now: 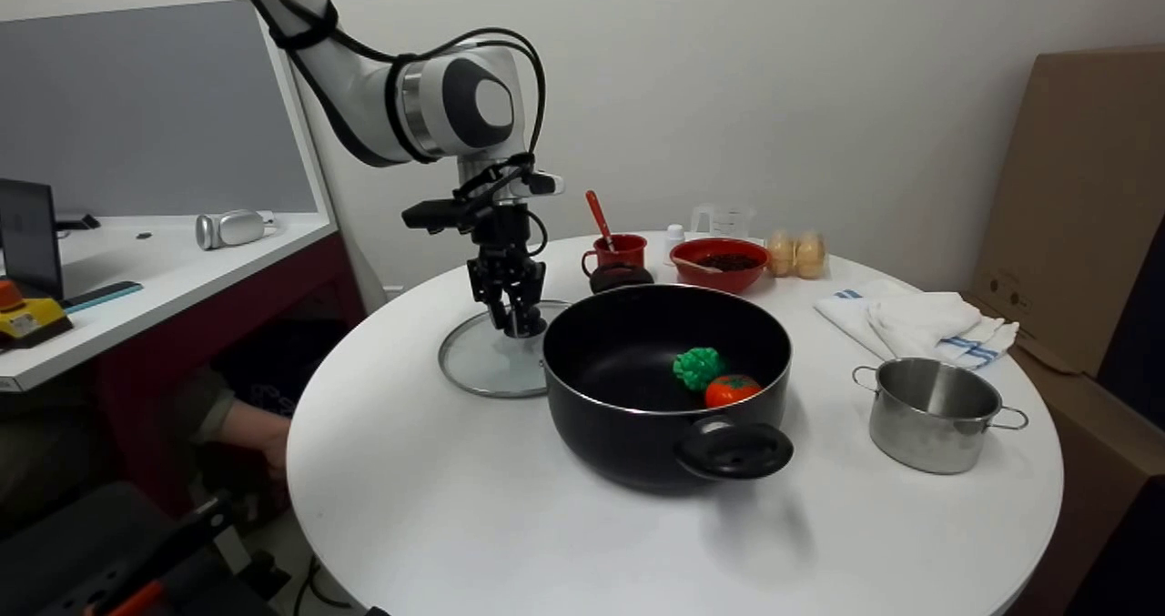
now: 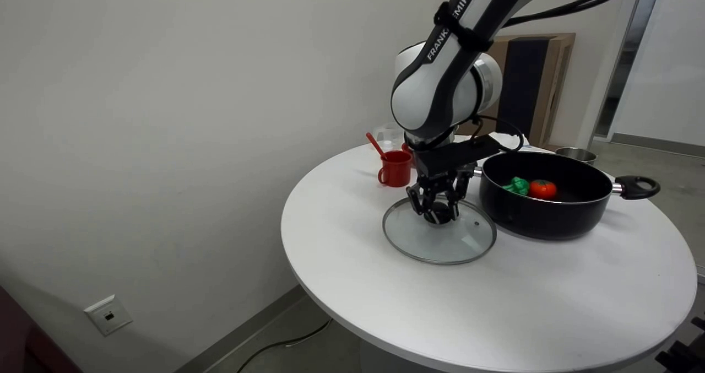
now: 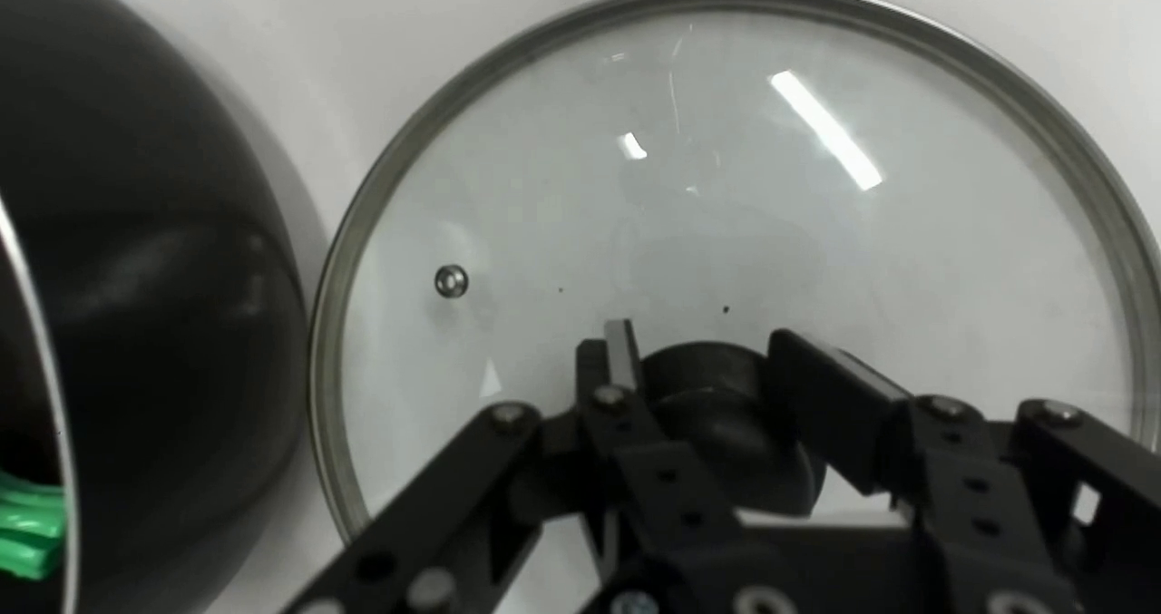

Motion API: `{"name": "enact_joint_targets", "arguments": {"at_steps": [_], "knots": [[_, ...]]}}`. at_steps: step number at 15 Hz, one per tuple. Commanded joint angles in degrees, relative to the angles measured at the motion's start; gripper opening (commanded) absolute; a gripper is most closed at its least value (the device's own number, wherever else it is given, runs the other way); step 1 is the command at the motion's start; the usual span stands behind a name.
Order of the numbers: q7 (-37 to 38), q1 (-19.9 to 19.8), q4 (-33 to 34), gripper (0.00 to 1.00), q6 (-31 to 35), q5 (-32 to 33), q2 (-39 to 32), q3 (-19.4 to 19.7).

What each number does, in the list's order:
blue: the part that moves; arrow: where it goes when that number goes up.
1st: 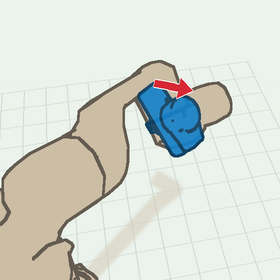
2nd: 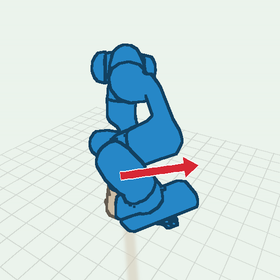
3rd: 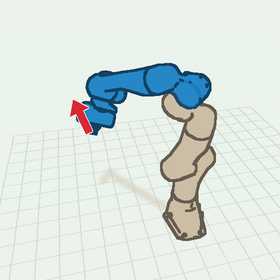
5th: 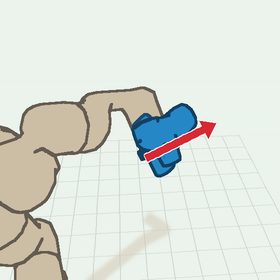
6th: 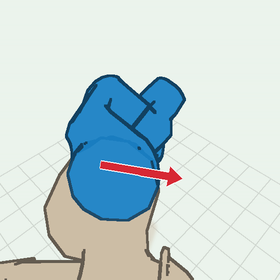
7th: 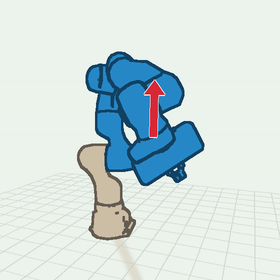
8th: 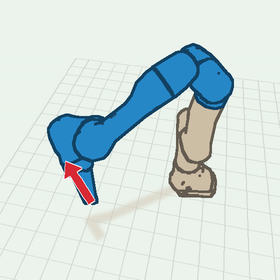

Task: Uncover the pot and place the tomato and broccoli toys inside then cover it up again

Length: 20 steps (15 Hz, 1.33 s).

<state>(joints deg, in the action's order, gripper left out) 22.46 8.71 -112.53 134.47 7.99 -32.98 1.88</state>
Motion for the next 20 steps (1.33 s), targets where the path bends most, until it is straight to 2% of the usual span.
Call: {"name": "enact_joint_targets", "arguments": {"at_steps": [1,3,5,11,12,14,17,20], "knots": [[-1.0,0.5,1.0,0.75,-0.3,-0.2,-0.1,0.5],[-1.2,0.5,1.1,0.90,-0.3,-0.1,0.2,0.5],[-1.2,0.5,1.6,1.00,-0.3,0.0,0.2,0.6],[-0.9,0.6,2.9,1.00,0.0,0.3,-0.6,0.9],[-0.8,0.7,2.9,0.80,0.6,0.6,-0.7,1.0],[-1.1,0.6,3.0,0.68,0.9,0.6,-0.8,0.9],[-1.3,0.6,3.0,0.44,1.1,0.4,-0.7,0.8],[-1.5,0.5,3.0,0.24,1.3,0.5,-0.5,0.7]]}}
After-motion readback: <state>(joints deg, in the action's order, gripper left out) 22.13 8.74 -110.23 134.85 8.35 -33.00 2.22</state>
